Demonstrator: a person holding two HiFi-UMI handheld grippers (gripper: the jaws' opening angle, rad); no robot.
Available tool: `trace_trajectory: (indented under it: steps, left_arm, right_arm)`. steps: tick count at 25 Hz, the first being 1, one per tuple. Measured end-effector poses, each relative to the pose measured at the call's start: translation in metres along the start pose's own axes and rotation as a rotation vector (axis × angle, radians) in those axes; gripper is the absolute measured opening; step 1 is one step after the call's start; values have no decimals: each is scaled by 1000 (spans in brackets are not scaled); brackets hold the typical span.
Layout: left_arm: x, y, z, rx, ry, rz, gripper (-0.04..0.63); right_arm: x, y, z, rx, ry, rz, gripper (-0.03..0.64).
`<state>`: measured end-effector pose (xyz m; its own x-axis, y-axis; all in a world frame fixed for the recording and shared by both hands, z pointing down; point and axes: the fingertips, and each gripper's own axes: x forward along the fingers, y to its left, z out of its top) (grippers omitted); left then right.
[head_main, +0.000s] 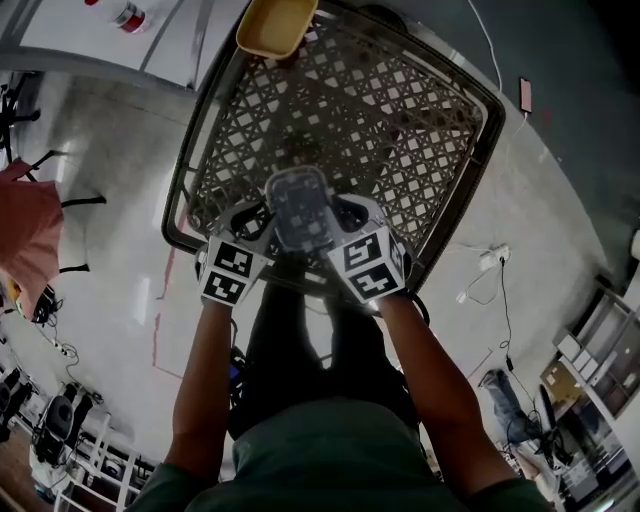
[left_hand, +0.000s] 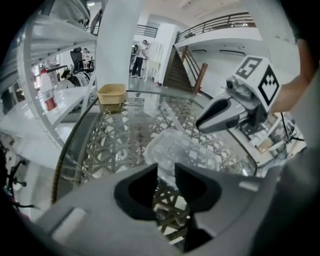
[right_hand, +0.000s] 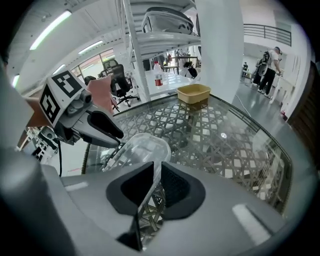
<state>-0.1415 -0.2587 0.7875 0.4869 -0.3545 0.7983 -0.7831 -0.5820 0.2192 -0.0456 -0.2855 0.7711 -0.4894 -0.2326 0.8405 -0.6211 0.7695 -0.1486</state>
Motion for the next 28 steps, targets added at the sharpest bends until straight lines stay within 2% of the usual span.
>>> trace_trajectory:
  steps: [6,18,28]
  left_arm:
    - [13,-2,-8,-28,18,-11,115]
    - [25,2,-17,-98,16,16,112]
    - [22,4,-18,-245,-46,15,83]
  right_arm:
    - [15,-3,-15,37,35,3,57]
    - [37,-1,-27,87,76,9,63]
    - [36,0,-29,206,50,-15,38]
